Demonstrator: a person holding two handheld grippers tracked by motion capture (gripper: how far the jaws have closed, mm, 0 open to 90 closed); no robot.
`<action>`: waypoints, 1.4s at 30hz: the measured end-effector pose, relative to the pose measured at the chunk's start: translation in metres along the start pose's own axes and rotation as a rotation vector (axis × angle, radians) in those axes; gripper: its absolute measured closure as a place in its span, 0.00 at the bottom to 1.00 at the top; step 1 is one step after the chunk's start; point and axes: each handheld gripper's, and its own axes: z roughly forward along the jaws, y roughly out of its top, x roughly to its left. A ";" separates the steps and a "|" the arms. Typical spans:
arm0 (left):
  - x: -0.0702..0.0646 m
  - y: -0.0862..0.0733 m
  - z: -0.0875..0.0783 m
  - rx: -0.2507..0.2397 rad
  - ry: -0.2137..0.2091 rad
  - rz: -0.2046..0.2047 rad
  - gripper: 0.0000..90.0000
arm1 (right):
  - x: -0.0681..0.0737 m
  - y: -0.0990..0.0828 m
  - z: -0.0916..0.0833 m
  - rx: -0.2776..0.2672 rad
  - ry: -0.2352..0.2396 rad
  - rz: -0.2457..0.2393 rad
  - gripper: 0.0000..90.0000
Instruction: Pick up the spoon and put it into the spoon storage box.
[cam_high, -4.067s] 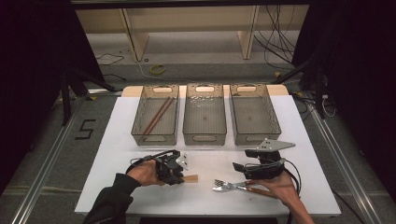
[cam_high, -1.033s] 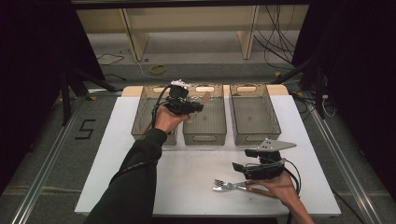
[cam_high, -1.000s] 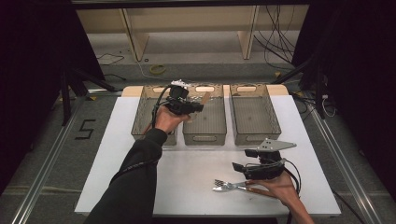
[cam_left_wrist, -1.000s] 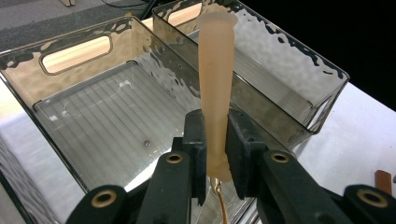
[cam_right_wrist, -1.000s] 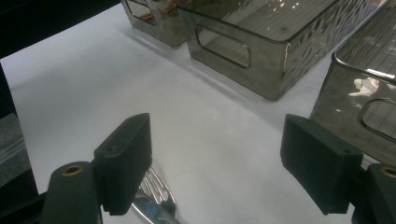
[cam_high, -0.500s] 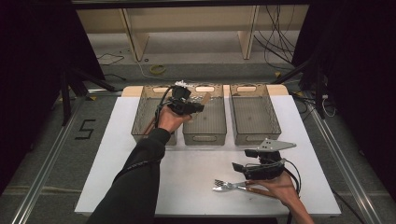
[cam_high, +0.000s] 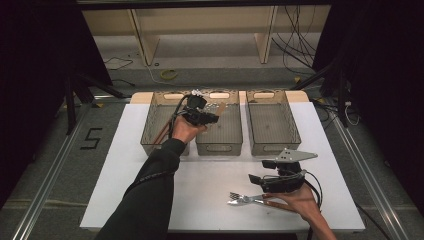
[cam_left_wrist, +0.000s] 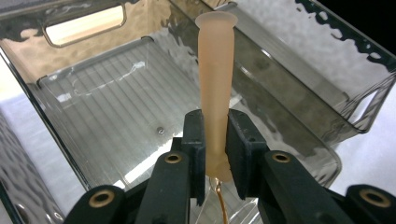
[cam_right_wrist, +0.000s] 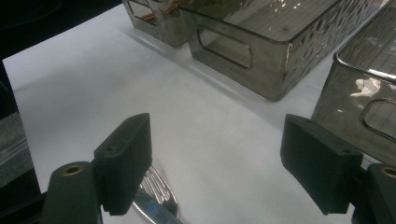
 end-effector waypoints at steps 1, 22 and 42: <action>0.000 0.000 0.001 0.007 -0.002 0.003 0.85 | 0.000 0.000 0.000 -0.001 0.002 -0.001 0.29; -0.006 -0.008 -0.027 -0.047 -0.082 0.001 0.35 | -0.001 0.003 -0.002 0.005 0.010 -0.009 0.28; -0.013 -0.073 -0.088 -0.167 -0.127 0.041 0.25 | -0.008 0.022 -0.004 0.125 0.031 -0.111 0.28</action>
